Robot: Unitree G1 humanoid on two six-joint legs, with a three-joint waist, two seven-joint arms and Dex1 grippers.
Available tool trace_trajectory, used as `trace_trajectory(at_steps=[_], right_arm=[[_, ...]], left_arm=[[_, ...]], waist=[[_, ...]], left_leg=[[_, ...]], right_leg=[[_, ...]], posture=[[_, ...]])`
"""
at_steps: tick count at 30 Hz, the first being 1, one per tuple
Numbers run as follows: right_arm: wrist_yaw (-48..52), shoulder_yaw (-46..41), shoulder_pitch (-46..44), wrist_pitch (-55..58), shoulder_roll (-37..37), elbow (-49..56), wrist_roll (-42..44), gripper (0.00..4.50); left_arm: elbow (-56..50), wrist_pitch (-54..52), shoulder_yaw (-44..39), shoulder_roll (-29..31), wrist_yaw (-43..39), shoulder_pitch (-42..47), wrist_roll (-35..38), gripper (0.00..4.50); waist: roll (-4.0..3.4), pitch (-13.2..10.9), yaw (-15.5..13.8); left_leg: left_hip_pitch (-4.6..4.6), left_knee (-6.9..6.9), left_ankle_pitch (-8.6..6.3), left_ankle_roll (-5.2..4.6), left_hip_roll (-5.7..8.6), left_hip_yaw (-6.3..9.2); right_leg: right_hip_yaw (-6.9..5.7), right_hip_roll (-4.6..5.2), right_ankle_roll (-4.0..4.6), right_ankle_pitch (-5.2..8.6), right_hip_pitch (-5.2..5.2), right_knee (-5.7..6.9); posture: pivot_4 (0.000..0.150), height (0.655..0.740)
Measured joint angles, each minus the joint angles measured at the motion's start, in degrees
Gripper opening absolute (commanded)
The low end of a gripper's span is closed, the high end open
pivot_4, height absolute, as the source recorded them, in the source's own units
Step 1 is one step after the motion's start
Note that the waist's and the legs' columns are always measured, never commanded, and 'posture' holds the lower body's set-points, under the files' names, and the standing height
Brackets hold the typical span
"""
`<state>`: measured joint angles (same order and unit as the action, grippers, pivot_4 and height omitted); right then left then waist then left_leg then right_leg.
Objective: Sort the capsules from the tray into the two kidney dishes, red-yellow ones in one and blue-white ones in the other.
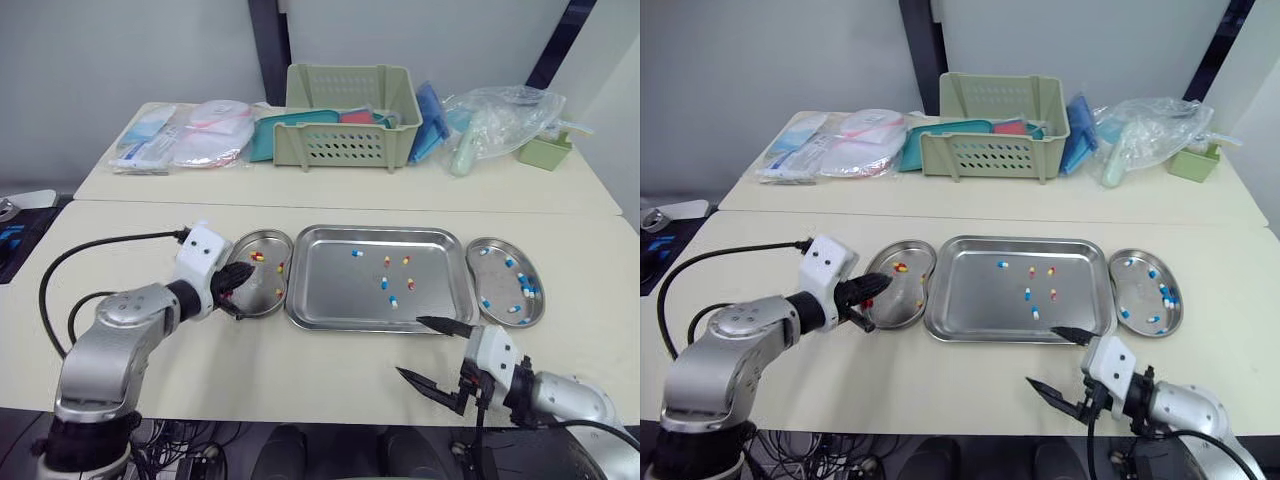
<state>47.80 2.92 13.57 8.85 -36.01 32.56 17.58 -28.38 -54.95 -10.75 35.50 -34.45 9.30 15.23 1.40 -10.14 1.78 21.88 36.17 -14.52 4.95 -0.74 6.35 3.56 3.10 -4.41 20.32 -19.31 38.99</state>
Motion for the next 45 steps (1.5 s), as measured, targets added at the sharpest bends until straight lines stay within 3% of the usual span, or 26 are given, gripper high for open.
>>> trace_trajectory(at_steps=[2, 5, 16, 22, 28, 31, 36, 45], right_arm=[[0.45, 0.85, -3.12, 0.51, 0.57, -0.38, 0.67, 4.50], [0.66, 1.90, -5.13, 1.54, 0.90, -0.43, 1.36, 4.50], [-0.59, 2.74, -5.73, 4.31, 1.01, -0.72, 1.58, 4.50], [-0.63, 2.50, -5.18, 4.26, 0.95, -0.72, 1.57, 4.50], [-1.54, -0.40, -2.92, 2.67, 0.09, -0.46, 1.37, 4.50], [-0.57, -6.38, 1.11, 1.67, -2.53, 0.85, 1.92, 4.50], [4.68, -24.00, 9.33, -0.46, -8.35, -2.73, 4.08, 4.50], [13.49, -42.08, 14.61, -4.89, -13.27, -24.96, 3.83, 4.50]], left_arm=[[-0.24, 0.04, -0.40, -0.70, 0.97, -0.05, 0.47, 0.02], [-0.24, 0.11, -1.13, -1.98, 1.91, -0.01, 1.99, 0.83], [-0.44, 0.30, -3.46, -1.28, 2.47, -0.20, 5.69, 4.42], [-0.43, 0.99, -5.64, -0.53, 1.33, -1.64, 8.75, 4.47], [0.74, 10.66, -10.82, 2.95, -4.10, -6.46, 10.01, 4.47], [4.31, 17.05, -15.65, 5.34, -9.31, -12.51, 10.40, 4.47], [13.37, 27.28, -21.27, 7.19, -16.60, -22.25, 9.25, 4.47], [24.94, 41.39, -23.44, 7.47, -21.43, -30.22, 6.86, 4.47]], waist=[[0.00, 0.00, -0.15], [0.04, -0.01, -0.23], [0.04, -0.02, -0.10], [0.04, -0.02, -0.06], [0.03, -0.02, -0.07], [0.01, -0.03, -0.03], [0.07, -0.02, -0.11], [0.12, -0.01, 0.05]], left_leg=[[0.02, 0.00, 0.00, 0.00, 0.01, 0.01], [0.07, -0.01, 0.00, 0.00, 0.01, 0.02], [0.03, -0.02, 0.00, 0.00, 0.01, 0.02], [0.03, -0.02, 0.00, 0.00, 0.00, 0.01], [0.03, -0.05, 0.00, 0.00, -0.01, -0.01], [0.02, -0.07, 0.00, 0.00, -0.01, -0.07], [-0.03, -0.07, -0.01, -0.01, 0.00, -0.09], [-0.06, -0.12, -0.02, -0.02, -0.02, -0.16]], right_leg=[[-0.01, 0.01, 0.00, 0.00, 0.00, -0.01], [-0.03, 0.01, 0.00, 0.00, -0.01, -0.06], [-0.01, 0.00, 0.00, 0.00, -0.03, -0.01], [-0.01, 0.01, 0.00, 0.00, -0.03, -0.01], [0.00, 0.01, 0.00, 0.00, -0.04, -0.03], [0.04, 0.01, 0.01, 0.00, -0.05, -0.05], [0.03, 0.03, 0.01, 0.00, 0.02, -0.06], [0.07, 0.03, 0.02, 0.01, 0.03, -0.10]], posture=[[0.150, 0.7400], [0.150, 0.7400], [0.150, 0.7400], [0.150, 0.7400], [0.150, 0.7400], [0.150, 0.7400], [0.150, 0.7400], [0.150, 0.7400]])
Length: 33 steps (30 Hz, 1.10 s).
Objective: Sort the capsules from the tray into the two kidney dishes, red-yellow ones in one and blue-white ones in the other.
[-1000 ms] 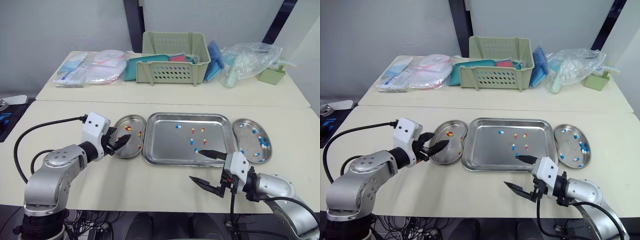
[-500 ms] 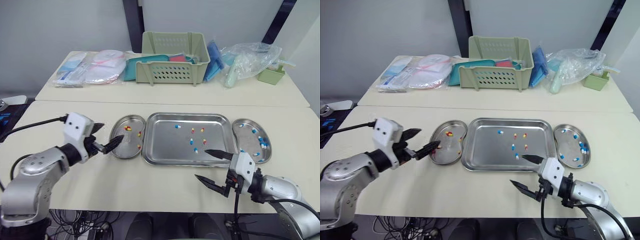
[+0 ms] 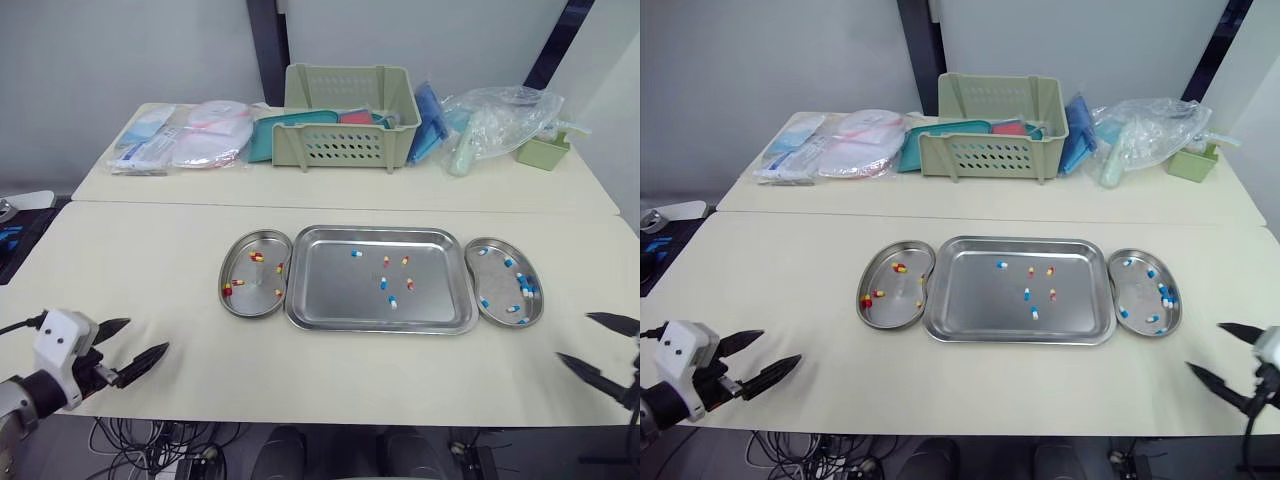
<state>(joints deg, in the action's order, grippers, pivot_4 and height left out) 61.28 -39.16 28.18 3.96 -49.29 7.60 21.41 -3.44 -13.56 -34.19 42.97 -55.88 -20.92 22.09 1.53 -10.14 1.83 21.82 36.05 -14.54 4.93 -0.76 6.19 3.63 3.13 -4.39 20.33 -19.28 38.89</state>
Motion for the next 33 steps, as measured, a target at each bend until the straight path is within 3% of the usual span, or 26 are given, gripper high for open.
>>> trace_trajectory(at_steps=[8, 13, 18, 24, 33], right_arm=[[-0.05, -1.34, -1.65, -1.09, -0.72, -5.62, -1.21, 4.50], [-0.06, -1.34, -1.63, -1.10, -0.76, -6.23, -2.25, 4.50], [-0.12, -1.72, -0.57, -1.62, -0.75, -6.58, -2.90, 4.50], [0.77, -3.54, 4.15, -0.92, -0.72, -3.06, -3.09, 4.50], [4.14, -4.97, 10.84, 3.24, -0.21, 7.56, -1.27, 4.50]], left_arm=[[0.60, 4.41, 0.00, -0.76, -1.15, -3.86, 0.51, 4.47], [-4.55, 5.68, 0.59, -1.71, -3.56, -6.32, 2.04, 4.47], [-10.97, 8.84, 6.45, -5.00, -6.56, -5.60, 4.59, 4.47], [-20.84, 9.20, 17.77, -13.45, -4.46, -2.04, 8.30, 4.47], [-19.62, 10.45, 24.15, -14.39, -3.25, 0.49, 6.67, 4.47]], waist=[[-0.02, 0.00, 0.05], [-0.01, 0.00, 0.01], [-0.09, 0.03, -0.01], [-0.13, 0.06, -0.09], [-0.35, 0.18, 0.03]], left_leg=[[0.00, -0.01, 0.00, 0.00, -0.01, -0.02], [0.01, -0.01, 0.00, 0.00, -0.01, -0.03], [0.01, 0.00, 0.00, 0.01, 0.00, -0.08], [0.01, 0.02, 0.00, 0.01, 0.02, -0.07], [-0.03, 0.02, 0.00, 0.00, 0.02, -0.07]], right_leg=[[0.02, -0.01, 0.00, 0.00, 0.00, 0.01], [0.03, 0.00, 0.00, 0.00, 0.00, 0.00], [0.07, 0.00, 0.00, 0.00, 0.01, -0.01], [0.08, 0.00, -0.02, -0.01, 0.06, -0.02], [0.09, -0.02, -0.02, 0.00, 0.07, -0.02]], posture=[[0.150, 0.7400], [0.150, 0.7400], [0.150, 0.7400], [0.150, 0.7400], [0.150, 0.7400]])
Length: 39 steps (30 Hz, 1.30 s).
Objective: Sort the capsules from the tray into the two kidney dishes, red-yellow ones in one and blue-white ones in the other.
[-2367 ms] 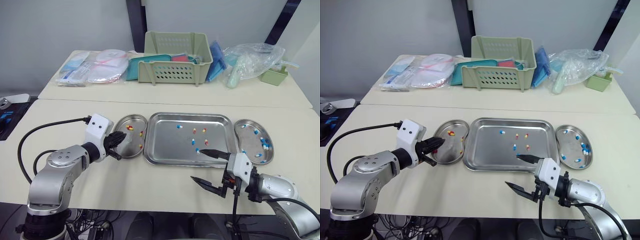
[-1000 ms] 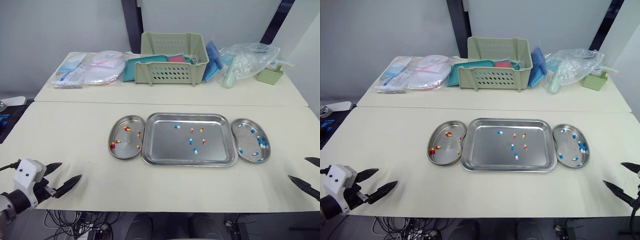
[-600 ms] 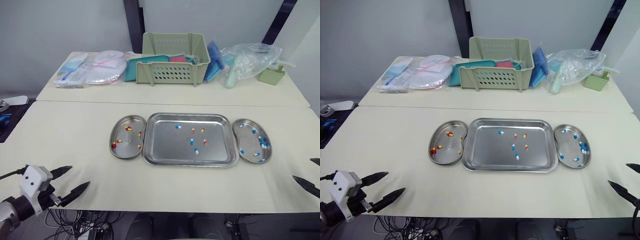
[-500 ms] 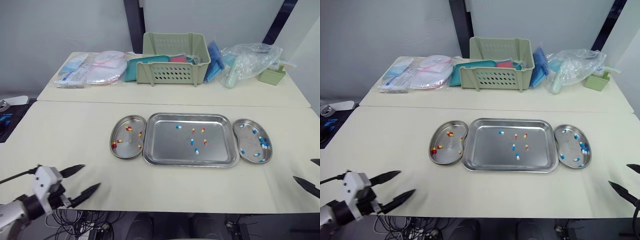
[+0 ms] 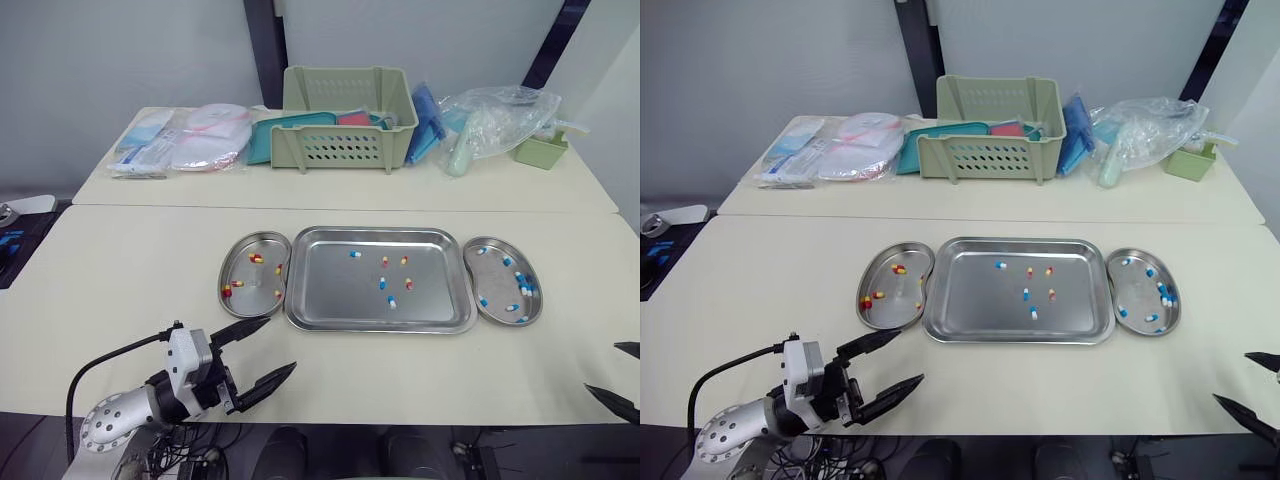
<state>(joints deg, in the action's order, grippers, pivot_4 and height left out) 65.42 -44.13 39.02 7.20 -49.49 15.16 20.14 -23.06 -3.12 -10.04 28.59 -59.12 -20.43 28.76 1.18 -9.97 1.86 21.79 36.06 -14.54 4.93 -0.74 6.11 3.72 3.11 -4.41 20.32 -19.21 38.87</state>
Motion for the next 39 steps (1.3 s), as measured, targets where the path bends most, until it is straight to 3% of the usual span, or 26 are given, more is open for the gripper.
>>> trace_trajectory(at_steps=[7, 14, 17, 18, 21, 24, 29, 39], right_arm=[[-4.96, 8.00, -4.97, 12.85, -0.08, 22.11, 8.40, 4.50], [-23.07, 31.22, -32.01, 32.59, 2.96, 30.14, 13.72, 4.50], [-26.43, 39.37, -41.41, 36.65, 4.46, 27.79, 12.55, 4.50], [-27.16, 41.45, -43.53, 37.39, 4.90, 26.69, 12.05, 4.32], [-27.89, 48.47, -48.24, 37.52, 5.26, 22.25, 7.91, 3.61], [-28.29, 56.80, -52.81, 34.24, 8.47, 15.64, 1.27, 2.57], [-29.62, 63.16, -60.17, 31.54, 14.93, 7.44, -5.40, 2.57], [-30.32, 65.83, -75.72, 30.78, 25.39, -11.85, -11.53, 2.57]], left_arm=[[0.27, 0.01, 1.88, 0.03, 1.17, 0.46, -0.04, 4.47], [0.34, 0.33, 3.46, -0.07, 2.72, 1.10, -1.02, 4.47], [0.34, 0.81, 4.02, -0.18, 3.59, 1.04, -1.43, 4.47], [0.36, 0.96, 4.19, -0.20, 3.75, 0.99, -1.59, 4.49], [0.44, 1.35, 4.80, -0.38, 4.61, 1.09, -2.07, 4.50], [0.95, 2.52, 5.49, -0.93, 4.77, 0.95, -2.50, 4.50], [1.58, 3.75, 5.86, -1.34, 5.09, 1.01, -2.91, 4.50], [2.83, 5.06, 7.01, -1.55, 5.78, 0.80, -3.51, 4.50]], waist=[[0.00, 0.03, -0.01], [0.09, -0.02, -0.05], [0.15, -0.05, -0.36], [0.16, -0.06, -0.45], [0.17, -0.06, -0.33], [0.16, -0.06, -0.04], [0.11, -0.10, 0.12], [0.10, -0.10, 0.18]], left_leg=[[0.03, 0.01, 0.00, 0.00, -0.01, 0.07], [0.10, 0.04, 0.01, 0.01, 0.02, 0.12], [0.18, 0.02, 0.01, 0.01, 0.02, 0.20], [0.19, 0.02, 0.01, 0.01, 0.02, 0.22], [0.15, 0.02, 0.01, 0.01, 0.02, 0.21], [0.12, 0.02, 0.01, 0.00, 0.00, 0.21], [0.13, 0.02, 0.01, 0.01, 0.00, 0.19], [0.19, 0.01, 0.01, 0.01, 0.00, 0.17]], right_leg=[[-0.06, 0.00, 0.00, 0.00, 0.00, 0.00], [-0.08, 0.00, 0.00, 0.00, -0.07, 0.01], [-0.16, 0.00, 0.01, 0.00, -0.11, -0.04], [-0.17, 0.01, 0.00, 0.00, -0.11, -0.06], [-0.16, 0.01, 0.01, 0.00, -0.11, -0.03], [-0.16, -0.01, 0.01, 0.00, -0.14, 0.03], [-0.14, 0.00, 0.01, 0.00, -0.19, 0.08], [-0.11, 0.00, 0.02, -0.01, -0.35, 0.09]], posture=[[0.150, 0.7400], [0.150, 0.7400], [0.150, 0.7400], [0.150, 0.7400], [0.150, 0.7400], [0.150, 0.7400], [0.150, 0.7400], [0.150, 0.7400]])
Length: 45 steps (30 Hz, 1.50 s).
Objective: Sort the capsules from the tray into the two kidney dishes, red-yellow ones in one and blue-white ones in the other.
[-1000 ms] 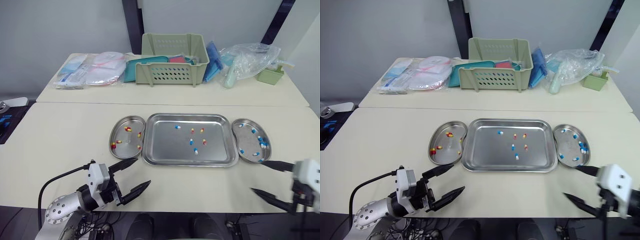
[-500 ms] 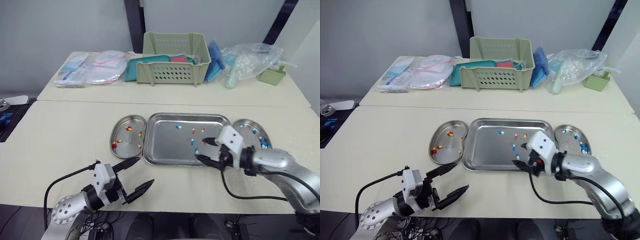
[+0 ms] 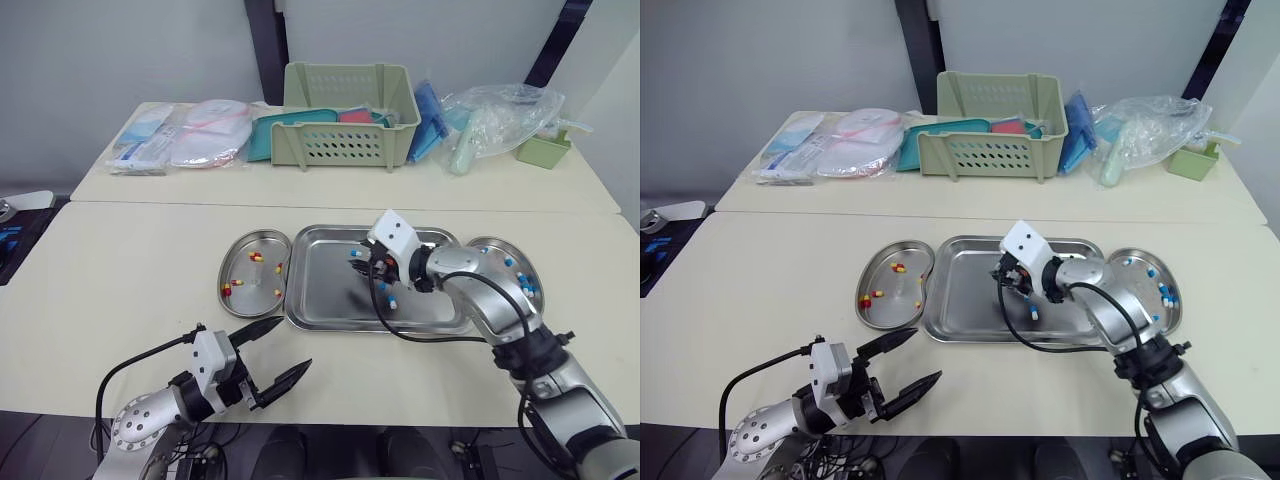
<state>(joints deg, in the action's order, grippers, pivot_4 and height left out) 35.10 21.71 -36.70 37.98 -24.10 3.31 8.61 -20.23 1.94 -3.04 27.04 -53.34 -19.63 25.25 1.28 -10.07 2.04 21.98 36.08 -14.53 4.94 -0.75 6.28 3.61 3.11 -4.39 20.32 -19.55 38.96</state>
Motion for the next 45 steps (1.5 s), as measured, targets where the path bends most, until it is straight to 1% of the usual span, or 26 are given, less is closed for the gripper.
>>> trace_trajectory(at_steps=[3, 8, 13, 17, 27, 28, 30, 34, 37, 39, 42, 45], right_arm=[[0.78, 0.92, -2.74, -0.91, 2.31, -6.81, -1.59, 2.57], [2.35, 1.37, -6.59, -6.03, 4.74, -17.15, -3.97, 2.57], [3.39, 1.47, -8.57, -9.71, 5.43, -24.20, -6.44, 2.57], [5.01, 1.37, -10.42, -10.44, 6.18, -27.29, -7.79, 2.57], [7.80, 2.10, -11.31, -11.81, 6.54, -28.11, -10.91, 0.52], [8.08, 2.19, -11.29, -12.35, 6.49, -28.00, -11.75, 0.19], [8.56, 2.35, -11.09, -13.18, 6.21, -27.50, -12.34, 0.03], [8.54, 2.20, -8.61, -14.76, 5.85, -23.81, -13.20, 0.03], [8.99, 1.53, -5.84, -13.81, 3.36, -16.82, -13.09, 0.03], [9.93, -0.35, -2.32, -11.09, 0.46, -8.95, -12.12, 0.03], [11.22, -4.28, 2.65, -4.08, -3.33, 3.93, -9.21, 0.03], [11.73, -11.76, 9.69, 4.39, -7.49, 18.53, -4.36, 0.03]], left_arm=[[0.01, 0.06, 0.38, -0.01, 0.21, 0.18, -0.11, 4.50], [0.00, 0.07, 0.44, 0.00, 0.54, 0.53, -0.30, 4.50], [0.00, 0.07, 0.51, -0.01, 1.17, 1.13, -0.57, 4.50], [0.01, 0.16, 0.54, 0.00, 1.25, 1.22, -0.62, 4.50], [0.17, 1.01, 0.54, 0.05, 1.18, 1.26, -0.64, 4.50], [0.37, 1.01, 0.54, 0.07, 1.16, 1.28, -0.64, 4.50], [0.59, 1.02, 0.54, 0.14, 1.10, 1.34, -0.64, 4.50], [0.70, 1.01, 0.54, 0.32, 1.06, 2.16, -0.65, 4.50], [0.78, 1.11, 0.40, 0.89, 0.54, 2.39, -0.62, 4.50], [0.85, 1.16, 0.44, 1.57, -0.33, 2.31, -0.57, 4.50], [1.10, 2.05, 0.46, 2.76, -2.90, 2.50, -0.24, 4.50], [1.86, 4.08, 0.78, 3.68, -7.09, 3.77, 0.94, 4.50]], waist=[[-0.02, -0.01, 0.02], [-0.03, -0.02, 0.36], [-0.05, -0.03, 0.49], [-0.06, -0.03, 1.00], [-0.07, -0.03, 1.18], [-0.07, -0.04, 1.18], [-0.07, -0.04, 1.17], [-0.10, -0.06, 1.18], [-0.13, -0.08, 0.98], [-0.15, -0.09, 0.69], [-0.20, -0.12, 0.61], [-0.20, -0.12, 0.14]], left_leg=[[0.02, 0.00, 0.00, 0.00, 0.00, -0.01], [0.02, 0.00, 0.00, 0.00, 0.00, -0.02], [0.02, 0.00, 0.00, 0.00, 0.00, -0.03], [0.01, -0.01, 0.00, 0.00, -0.01, -0.02], [0.01, -0.01, 0.00, 0.00, -0.01, -0.01], [0.01, -0.01, 0.00, 0.00, 0.00, -0.01], [0.01, -0.01, 0.00, 0.00, 0.00, -0.01], [0.04, -0.01, 0.00, 0.00, 0.00, -0.02], [0.10, -0.01, 0.00, 0.00, 0.00, 0.00], [0.19, -0.01, 0.00, 0.00, 0.01, 0.03], [0.39, 0.00, 0.00, 0.00, 0.00, 0.05], [0.52, 0.01, 0.00, 0.00, 0.00, 0.07]], right_leg=[[0.01, 0.00, 0.00, 0.00, -0.04, 0.03], [0.02, 0.00, 0.01, 0.00, -0.07, 0.05], [0.03, 0.00, 0.01, 0.00, -0.09, 0.06], [0.03, -0.01, 0.01, 0.00, -0.09, 0.08], [0.03, -0.01, 0.01, 0.00, -0.09, 0.08], [0.03, -0.01, 0.01, 0.00, -0.09, 0.08], [0.02, -0.01, 0.01, 0.00, -0.09, 0.08], [0.04, -0.01, 0.01, 0.00, -0.11, 0.08], [0.02, 0.00, 0.01, 0.00, -0.13, 0.04], [0.00, 0.01, 0.01, 0.00, -0.17, 0.01], [-0.02, 0.01, 0.01, 0.00, -0.34, 0.05], [-0.05, 0.00, 0.01, 0.00, -0.43, 0.04]], posture=[[0.150, 0.7400], [0.150, 0.7400], [0.150, 0.7400], [0.150, 0.7400], [0.150, 0.7400], [0.150, 0.7400], [0.150, 0.7400], [0.150, 0.7400], [0.150, 0.7400], [0.150, 0.7400], [0.150, 0.7400], [0.150, 0.7400]])
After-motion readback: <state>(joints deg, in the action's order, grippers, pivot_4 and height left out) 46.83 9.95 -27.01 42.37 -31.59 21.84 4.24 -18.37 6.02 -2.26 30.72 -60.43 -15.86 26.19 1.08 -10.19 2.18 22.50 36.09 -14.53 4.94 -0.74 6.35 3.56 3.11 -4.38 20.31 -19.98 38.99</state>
